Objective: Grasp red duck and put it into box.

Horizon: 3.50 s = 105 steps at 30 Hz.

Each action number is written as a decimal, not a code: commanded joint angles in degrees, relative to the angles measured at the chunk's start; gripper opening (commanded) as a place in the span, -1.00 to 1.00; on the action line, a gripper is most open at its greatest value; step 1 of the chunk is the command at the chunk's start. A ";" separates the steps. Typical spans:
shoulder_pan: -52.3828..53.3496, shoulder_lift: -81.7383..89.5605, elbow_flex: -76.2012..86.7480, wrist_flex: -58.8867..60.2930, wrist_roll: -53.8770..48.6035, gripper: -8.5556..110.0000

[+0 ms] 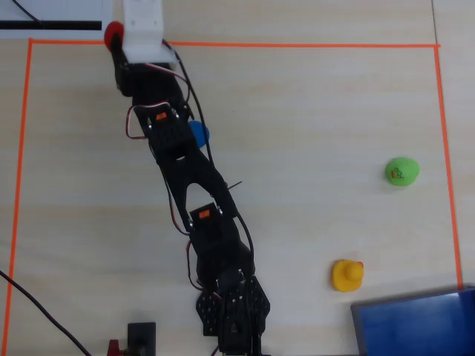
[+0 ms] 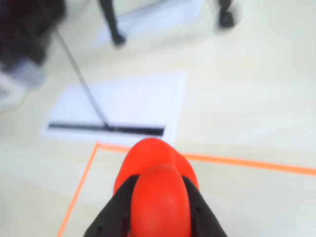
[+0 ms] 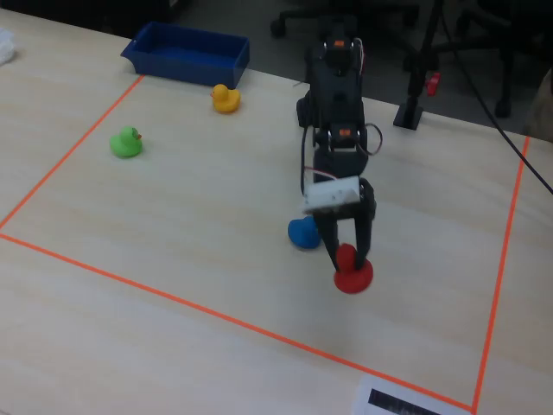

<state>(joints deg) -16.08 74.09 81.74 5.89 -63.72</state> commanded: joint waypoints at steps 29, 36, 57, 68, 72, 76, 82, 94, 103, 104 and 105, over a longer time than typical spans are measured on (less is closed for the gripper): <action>105.29 29.18 -3.08 52.29 -11.95 -0.86; 117.33 32.87 5.01 52.38 -13.18 -0.86; 123.49 23.29 21.80 32.96 -17.23 -0.84; 123.13 18.37 14.94 30.32 -9.93 -0.38; 122.78 18.28 14.33 30.41 -10.28 -0.37; 118.30 19.16 3.78 36.74 -6.86 -0.43; 96.86 17.84 -23.82 51.68 0.44 -0.65; 37.00 56.51 13.01 63.98 -4.57 -0.85; 10.46 85.17 56.51 65.65 -9.14 -0.85; 9.76 87.71 60.91 65.13 -9.84 -0.85; 9.05 90.44 65.39 64.60 -10.55 -0.85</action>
<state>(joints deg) -3.52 155.57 129.29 71.46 -72.69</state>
